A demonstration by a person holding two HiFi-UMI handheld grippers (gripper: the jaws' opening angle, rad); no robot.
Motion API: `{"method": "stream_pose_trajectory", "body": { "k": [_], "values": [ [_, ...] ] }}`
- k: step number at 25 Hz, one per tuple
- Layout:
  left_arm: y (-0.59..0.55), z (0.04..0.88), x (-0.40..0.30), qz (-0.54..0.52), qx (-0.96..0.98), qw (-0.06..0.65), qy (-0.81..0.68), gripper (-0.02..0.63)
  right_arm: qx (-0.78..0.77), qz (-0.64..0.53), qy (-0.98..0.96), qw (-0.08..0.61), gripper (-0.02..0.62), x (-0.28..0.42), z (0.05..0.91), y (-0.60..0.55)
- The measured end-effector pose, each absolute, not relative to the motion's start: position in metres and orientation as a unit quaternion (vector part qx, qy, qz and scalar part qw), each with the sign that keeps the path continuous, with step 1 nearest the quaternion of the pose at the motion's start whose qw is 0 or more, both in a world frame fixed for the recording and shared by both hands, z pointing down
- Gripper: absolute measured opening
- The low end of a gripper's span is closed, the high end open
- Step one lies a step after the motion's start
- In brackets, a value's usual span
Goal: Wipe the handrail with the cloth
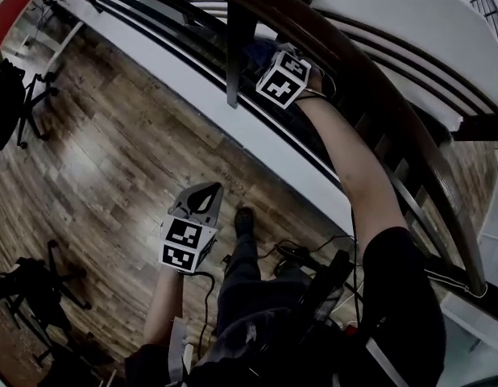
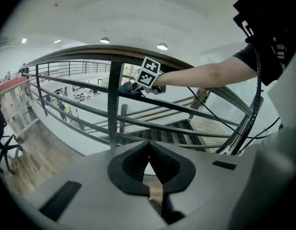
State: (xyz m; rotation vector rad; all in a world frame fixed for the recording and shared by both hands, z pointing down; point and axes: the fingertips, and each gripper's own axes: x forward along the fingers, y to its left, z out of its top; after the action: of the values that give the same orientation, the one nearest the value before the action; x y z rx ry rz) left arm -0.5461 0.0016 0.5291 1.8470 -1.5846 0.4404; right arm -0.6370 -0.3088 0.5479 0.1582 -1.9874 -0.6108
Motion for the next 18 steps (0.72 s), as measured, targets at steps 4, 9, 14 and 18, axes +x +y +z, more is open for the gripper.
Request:
{"method": "stream_pose_trajectory", "body": {
  "k": [4, 9, 14, 18],
  "values": [
    [-0.022, 0.514, -0.521, 0.177, 0.728, 0.304, -0.588, 0.008, 0.074, -0.256, -0.826, 0.497, 0.040, -0.604, 0.543, -0.310],
    [-0.047, 0.516, -0.463, 0.204, 0.753, 0.284, -0.558, 0.008, 0.090, -0.235, -0.832, 0.494, 0.040, -0.520, 0.555, -0.312],
    [-0.067, 0.525, -0.396, 0.227, 0.787, 0.264, -0.510, 0.008, 0.143, -0.200, -0.826, 0.506, 0.040, -0.401, 0.575, -0.318],
    [-0.078, 0.523, -0.329, 0.248, 0.810, 0.250, -0.468, 0.008, 0.193, -0.163, -0.818, 0.517, 0.040, -0.294, 0.576, -0.327]
  ]
}}
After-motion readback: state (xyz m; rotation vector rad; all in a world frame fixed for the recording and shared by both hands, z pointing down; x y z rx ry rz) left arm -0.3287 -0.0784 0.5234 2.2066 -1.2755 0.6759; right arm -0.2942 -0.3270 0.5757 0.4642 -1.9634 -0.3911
